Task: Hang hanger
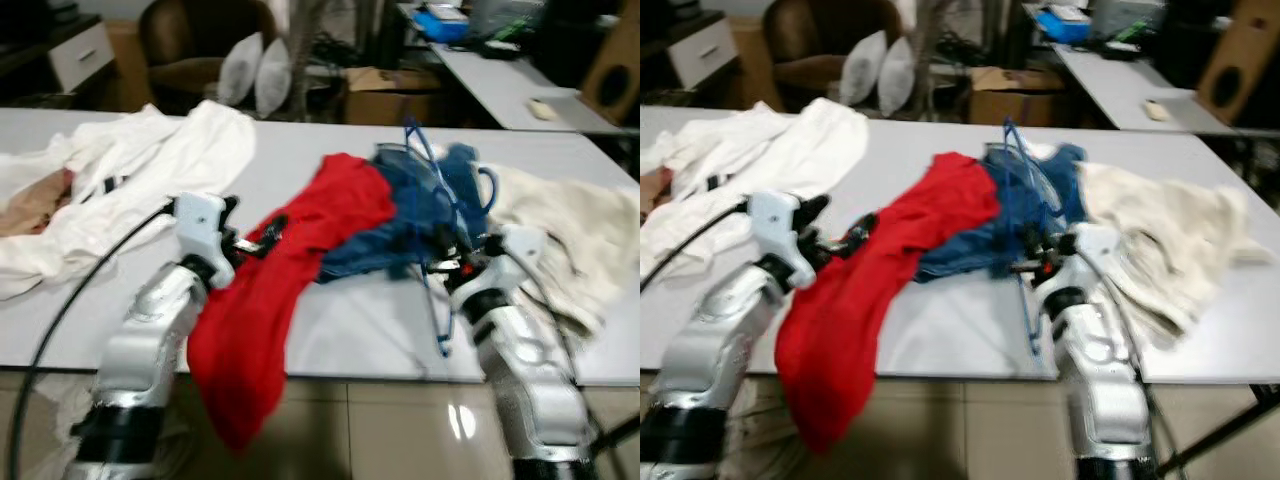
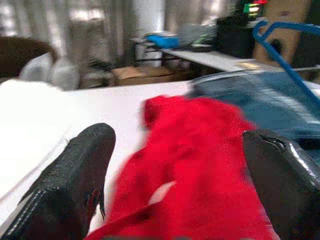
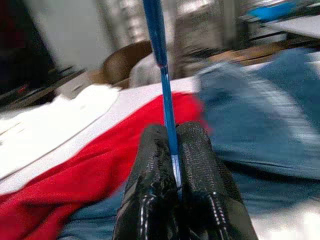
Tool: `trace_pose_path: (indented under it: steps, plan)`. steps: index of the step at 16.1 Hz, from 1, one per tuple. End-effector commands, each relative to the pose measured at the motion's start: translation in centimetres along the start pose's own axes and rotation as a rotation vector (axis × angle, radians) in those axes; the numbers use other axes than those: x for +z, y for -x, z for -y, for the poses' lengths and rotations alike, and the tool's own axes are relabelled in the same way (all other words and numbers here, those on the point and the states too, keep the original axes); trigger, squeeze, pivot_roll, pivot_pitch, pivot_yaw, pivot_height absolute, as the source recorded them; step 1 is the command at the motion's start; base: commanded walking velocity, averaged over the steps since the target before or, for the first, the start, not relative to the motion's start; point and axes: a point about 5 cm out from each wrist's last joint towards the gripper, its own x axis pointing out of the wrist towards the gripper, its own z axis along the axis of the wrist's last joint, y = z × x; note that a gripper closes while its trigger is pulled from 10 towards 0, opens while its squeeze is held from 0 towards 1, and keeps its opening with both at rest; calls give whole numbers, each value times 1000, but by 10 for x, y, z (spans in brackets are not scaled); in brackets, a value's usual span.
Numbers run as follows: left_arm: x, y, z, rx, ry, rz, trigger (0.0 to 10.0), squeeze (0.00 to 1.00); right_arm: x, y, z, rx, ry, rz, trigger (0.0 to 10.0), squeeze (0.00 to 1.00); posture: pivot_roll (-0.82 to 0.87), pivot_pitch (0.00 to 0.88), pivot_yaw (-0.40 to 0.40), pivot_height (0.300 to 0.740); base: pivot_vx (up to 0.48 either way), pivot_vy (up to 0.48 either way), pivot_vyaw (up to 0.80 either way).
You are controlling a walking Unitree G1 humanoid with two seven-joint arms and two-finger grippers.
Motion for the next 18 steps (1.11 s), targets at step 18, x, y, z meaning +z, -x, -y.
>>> trace_pose_path:
  steps: [18]
  plan:
    - [-8,6,-4,-35,-68,-56,10000,875,-2,3,7,63,29,-20,10000,0,-39,0,-23,740,0,85,-372]
